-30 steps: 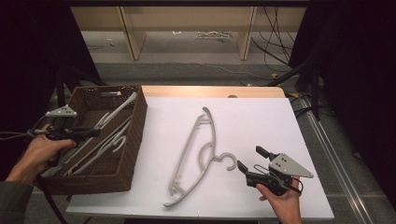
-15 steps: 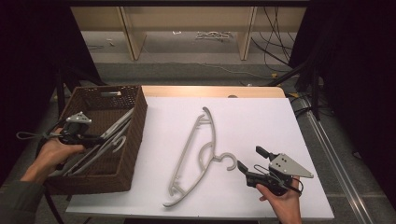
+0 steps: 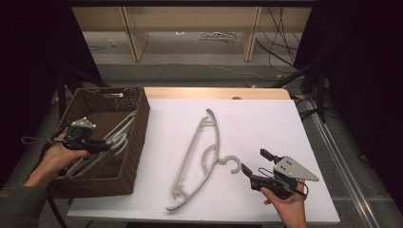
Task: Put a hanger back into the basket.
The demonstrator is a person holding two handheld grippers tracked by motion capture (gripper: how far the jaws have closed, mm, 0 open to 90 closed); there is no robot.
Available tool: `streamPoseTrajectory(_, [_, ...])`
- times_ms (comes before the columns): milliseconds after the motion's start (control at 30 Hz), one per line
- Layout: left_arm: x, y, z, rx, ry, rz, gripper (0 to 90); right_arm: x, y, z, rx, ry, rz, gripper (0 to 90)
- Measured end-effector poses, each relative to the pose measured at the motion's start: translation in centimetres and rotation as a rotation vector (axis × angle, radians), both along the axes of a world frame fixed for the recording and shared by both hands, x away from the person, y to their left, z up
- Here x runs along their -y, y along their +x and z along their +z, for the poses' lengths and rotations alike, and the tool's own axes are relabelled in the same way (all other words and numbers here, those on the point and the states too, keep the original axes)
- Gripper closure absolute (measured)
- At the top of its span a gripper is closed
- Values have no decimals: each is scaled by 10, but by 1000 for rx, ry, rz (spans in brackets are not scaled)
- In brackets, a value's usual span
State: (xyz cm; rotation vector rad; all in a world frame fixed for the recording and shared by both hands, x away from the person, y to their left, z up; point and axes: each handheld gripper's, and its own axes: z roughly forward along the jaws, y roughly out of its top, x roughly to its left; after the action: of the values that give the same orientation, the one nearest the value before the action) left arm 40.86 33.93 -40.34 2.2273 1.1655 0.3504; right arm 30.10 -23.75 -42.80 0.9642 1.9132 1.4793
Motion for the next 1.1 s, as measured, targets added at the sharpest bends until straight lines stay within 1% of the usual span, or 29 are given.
streamPoseTrajectory(33, [-1,-1,3,13,-13,12,649,0,0,0,0,0,0,190])
streamPoseTrajectory(67, [-1,-2,6,40,-25,31,621,0,0,0,1,1,-1,190])
streamPoseTrajectory(167, [-5,-5,19,63,-70,40,556,0,1,-1,3,5,1,190])
streamPoseTrajectory(233, [-6,-8,29,75,-75,35,519,0,1,-1,1,3,-1,190])
streamPoseTrajectory(267, [-4,-10,33,85,-90,44,493,0,1,0,4,3,-2,190])
streamPoseTrajectory(300, [-3,-12,37,95,-80,39,473,0,1,0,4,3,0,190])
streamPoseTrajectory(367, [4,-17,44,121,-103,53,434,0,1,0,4,1,-4,190])
streamPoseTrajectory(433, [11,-22,50,144,-127,54,402,-1,1,0,4,1,-3,190])
streamPoseTrajectory(467, [17,-24,52,167,-164,80,390,-1,1,-1,3,1,-2,190])
streamPoseTrajectory(500, [21,-27,55,178,-183,86,376,0,0,0,3,2,-5,190])
streamPoseTrajectory(533, [25,-29,58,191,-189,85,366,1,0,0,1,1,-2,190])
streamPoseTrajectory(567, [29,-32,61,205,-206,84,362,1,0,0,6,4,-4,190])
streamPoseTrajectory(600, [35,-35,65,220,-239,97,360,0,1,-1,10,19,2,190])
streamPoseTrajectory(633, [40,-37,69,227,-264,97,354,0,0,-1,8,20,1,190])
streamPoseTrajectory(667, [45,-40,73,242,-272,86,346,1,0,0,5,1,-5,190])
streamPoseTrajectory(800, [68,-51,84,275,-295,38,324,-1,0,0,2,3,10,190])
streamPoseTrajectory(833, [72,-53,86,280,-300,28,322,-1,0,0,6,11,8,190])
streamPoseTrajectory(867, [79,-56,87,289,-309,15,317,0,0,1,5,0,-2,190])
streamPoseTrajectory(900, [84,-58,88,294,-312,6,311,0,0,0,10,4,-4,191])
streamPoseTrajectory(967, [95,-61,87,295,-322,-17,296,1,0,0,2,1,0,190])
streamPoseTrajectory(1067, [109,-65,84,300,-333,-30,277,0,0,1,10,2,-3,190])
streamPoseTrajectory(1100, [113,-66,83,297,-339,-39,275,0,-1,1,0,-1,2,190])
